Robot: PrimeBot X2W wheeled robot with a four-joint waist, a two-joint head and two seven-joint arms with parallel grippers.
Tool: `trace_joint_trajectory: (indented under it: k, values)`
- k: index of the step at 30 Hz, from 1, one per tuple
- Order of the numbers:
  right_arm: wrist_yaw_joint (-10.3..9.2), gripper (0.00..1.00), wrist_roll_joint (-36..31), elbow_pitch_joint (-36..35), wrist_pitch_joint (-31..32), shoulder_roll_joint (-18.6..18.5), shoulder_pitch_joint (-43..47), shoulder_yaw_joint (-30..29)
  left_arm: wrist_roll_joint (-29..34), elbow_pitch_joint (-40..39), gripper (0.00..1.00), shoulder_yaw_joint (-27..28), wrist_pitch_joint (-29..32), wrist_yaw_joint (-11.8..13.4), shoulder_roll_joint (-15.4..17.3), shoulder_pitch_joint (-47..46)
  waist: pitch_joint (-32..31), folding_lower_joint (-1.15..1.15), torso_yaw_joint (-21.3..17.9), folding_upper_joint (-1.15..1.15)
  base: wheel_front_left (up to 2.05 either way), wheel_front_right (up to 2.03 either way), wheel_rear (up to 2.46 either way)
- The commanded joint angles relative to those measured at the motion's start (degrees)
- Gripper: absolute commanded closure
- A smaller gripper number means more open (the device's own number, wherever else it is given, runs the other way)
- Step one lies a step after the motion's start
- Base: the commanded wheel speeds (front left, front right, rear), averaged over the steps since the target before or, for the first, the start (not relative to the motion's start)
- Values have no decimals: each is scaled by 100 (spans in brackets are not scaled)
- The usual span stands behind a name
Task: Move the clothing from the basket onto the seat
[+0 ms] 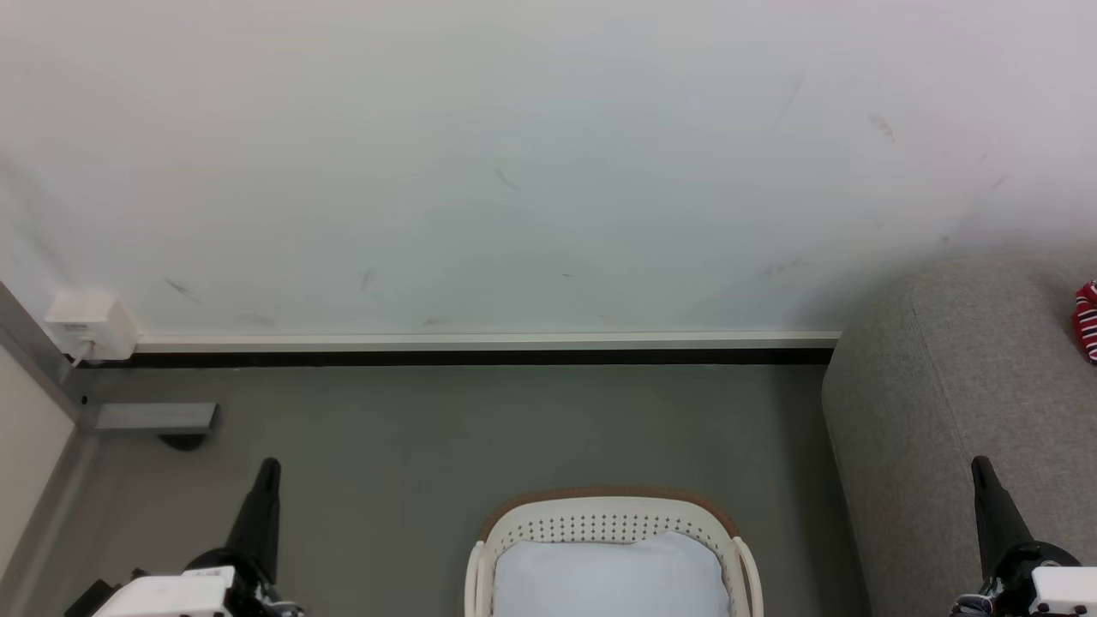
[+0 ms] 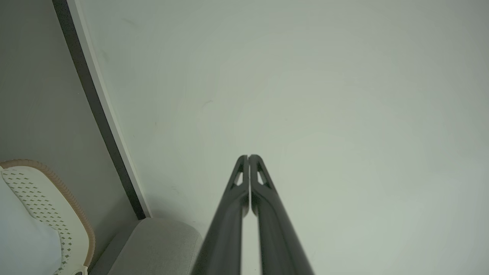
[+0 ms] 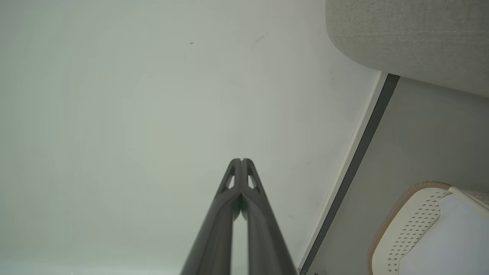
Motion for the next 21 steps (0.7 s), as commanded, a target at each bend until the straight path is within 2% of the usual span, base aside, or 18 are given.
trace_joint_trajectory:
  k: [1, 21]
  values:
    - [-12, 100, 6, -31, 17, -48, -84, -22, -72, -19, 100, 16, 26, -38, 42, -50, 0, 0, 0, 0, 0, 0, 0]
    - [-12, 100, 6, -30, 17, -47, -83, -21, -73, -19, 100, 15, 25, -38, 42, -47, 0, 0, 0, 0, 0, 0, 0]
